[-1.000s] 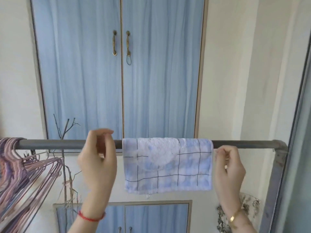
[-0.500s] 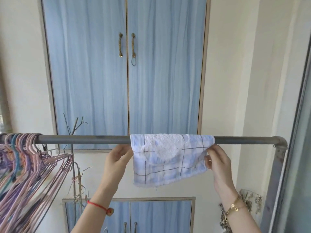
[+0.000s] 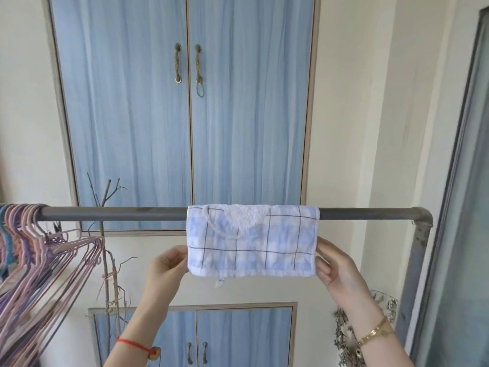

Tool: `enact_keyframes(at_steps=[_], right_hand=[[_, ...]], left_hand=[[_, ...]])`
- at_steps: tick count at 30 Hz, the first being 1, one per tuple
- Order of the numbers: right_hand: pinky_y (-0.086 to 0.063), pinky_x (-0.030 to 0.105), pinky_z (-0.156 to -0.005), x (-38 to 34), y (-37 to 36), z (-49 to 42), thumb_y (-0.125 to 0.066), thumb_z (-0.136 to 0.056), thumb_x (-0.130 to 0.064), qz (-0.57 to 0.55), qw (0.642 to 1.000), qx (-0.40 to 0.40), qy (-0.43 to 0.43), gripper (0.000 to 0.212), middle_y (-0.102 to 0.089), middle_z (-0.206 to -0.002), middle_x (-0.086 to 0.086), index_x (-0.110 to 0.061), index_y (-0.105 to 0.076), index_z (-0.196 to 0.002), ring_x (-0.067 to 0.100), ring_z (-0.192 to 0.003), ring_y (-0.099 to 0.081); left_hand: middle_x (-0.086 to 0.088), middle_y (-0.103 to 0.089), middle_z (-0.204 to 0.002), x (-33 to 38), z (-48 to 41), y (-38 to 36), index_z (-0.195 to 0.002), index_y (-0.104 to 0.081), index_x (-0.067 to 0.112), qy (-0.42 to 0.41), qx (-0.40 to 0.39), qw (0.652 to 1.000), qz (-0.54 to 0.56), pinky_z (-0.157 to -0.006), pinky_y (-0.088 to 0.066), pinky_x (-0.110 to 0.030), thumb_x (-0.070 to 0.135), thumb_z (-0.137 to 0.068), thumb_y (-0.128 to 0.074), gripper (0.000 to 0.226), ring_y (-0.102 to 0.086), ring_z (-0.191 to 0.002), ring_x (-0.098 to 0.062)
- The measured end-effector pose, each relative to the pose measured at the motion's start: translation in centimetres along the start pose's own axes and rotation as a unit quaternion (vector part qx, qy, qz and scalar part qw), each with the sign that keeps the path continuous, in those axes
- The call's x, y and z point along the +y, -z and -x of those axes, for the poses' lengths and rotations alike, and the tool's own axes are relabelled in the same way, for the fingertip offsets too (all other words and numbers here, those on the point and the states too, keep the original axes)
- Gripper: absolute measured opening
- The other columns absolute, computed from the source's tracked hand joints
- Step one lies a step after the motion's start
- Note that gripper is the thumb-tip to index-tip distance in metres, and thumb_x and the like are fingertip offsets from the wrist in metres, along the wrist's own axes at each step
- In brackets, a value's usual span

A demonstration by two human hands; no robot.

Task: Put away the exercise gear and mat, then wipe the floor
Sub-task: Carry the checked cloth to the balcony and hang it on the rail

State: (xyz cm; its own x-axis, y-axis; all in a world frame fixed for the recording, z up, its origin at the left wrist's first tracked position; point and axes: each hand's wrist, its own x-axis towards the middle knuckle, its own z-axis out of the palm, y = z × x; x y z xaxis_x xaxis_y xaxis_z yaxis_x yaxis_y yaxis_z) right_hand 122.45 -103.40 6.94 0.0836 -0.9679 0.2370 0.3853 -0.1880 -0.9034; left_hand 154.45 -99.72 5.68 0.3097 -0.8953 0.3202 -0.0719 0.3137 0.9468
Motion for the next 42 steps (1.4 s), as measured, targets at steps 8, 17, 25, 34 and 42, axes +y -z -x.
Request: enact_keyframes(at_steps=[8,17,25,34,42], right_hand=[[-0.025,0.022,-0.041,1.8,1.0,0.4,-0.058,-0.093,-0.003,0.086,0.988,0.096,0.084,0.011,-0.048,-0.065,0.013,-0.002,-0.066,-0.1,0.016,-0.045,-0.031],[-0.028,0.028,-0.043,2.2,0.3,1.8,-0.054,-0.093,0.005,0.222,0.952,0.088,0.189,0.013,-0.065,-0.091,0.004,-0.008,-0.05,-0.093,0.02,-0.044,-0.036],[-0.033,0.033,-0.05,2.1,0.5,1.8,-0.043,-0.105,-0.021,0.237,0.948,0.06,0.206,0.024,-0.046,-0.058,0.016,-0.012,-0.065,-0.099,0.023,-0.053,-0.039],[-0.029,0.025,-0.046,3.1,0.2,1.0,-0.065,-0.091,-0.019,0.214,0.945,0.112,0.223,0.021,-0.042,-0.052,-0.01,-0.004,-0.06,-0.077,0.016,-0.048,-0.033],[-0.034,0.02,-0.043,3.3,0.0,0.8,-0.068,-0.089,-0.014,0.167,0.96,0.113,0.195,0.014,-0.06,-0.068,0.001,-0.01,-0.056,-0.095,0.012,-0.048,-0.038]], left_hand=[[-0.008,-0.078,-0.088,-0.8,1.0,0.0,-0.106,-0.072,0.009,0.007,-0.008,1.0,0.026,-0.098,-0.052,-0.041,0.003,-0.091,-0.07,0.016,-0.071,-0.091,-0.02],[-0.006,-0.067,-0.125,0.3,2.3,0.3,-0.117,-0.055,0.012,-0.092,-0.046,0.993,0.054,-0.101,-0.048,-0.043,0.003,-0.085,-0.06,0.034,-0.063,-0.117,-0.029],[0.002,-0.069,-0.069,1.2,1.7,-1.2,-0.076,-0.076,0.013,-0.076,0.056,0.995,0.031,-0.078,-0.058,-0.023,0.017,-0.092,-0.069,0.018,-0.064,-0.07,-0.01],[0.004,-0.08,-0.097,0.7,2.0,-1.8,-0.092,-0.081,0.013,-0.042,0.101,0.99,0.086,-0.093,-0.047,-0.024,0.014,-0.086,-0.075,0.008,-0.072,-0.093,0.0],[-0.006,-0.079,-0.099,-0.2,0.9,-1.8,-0.097,-0.08,0.013,-0.027,0.098,0.989,0.108,-0.1,-0.048,-0.033,0.014,-0.084,-0.078,0.013,-0.071,-0.102,-0.018]])
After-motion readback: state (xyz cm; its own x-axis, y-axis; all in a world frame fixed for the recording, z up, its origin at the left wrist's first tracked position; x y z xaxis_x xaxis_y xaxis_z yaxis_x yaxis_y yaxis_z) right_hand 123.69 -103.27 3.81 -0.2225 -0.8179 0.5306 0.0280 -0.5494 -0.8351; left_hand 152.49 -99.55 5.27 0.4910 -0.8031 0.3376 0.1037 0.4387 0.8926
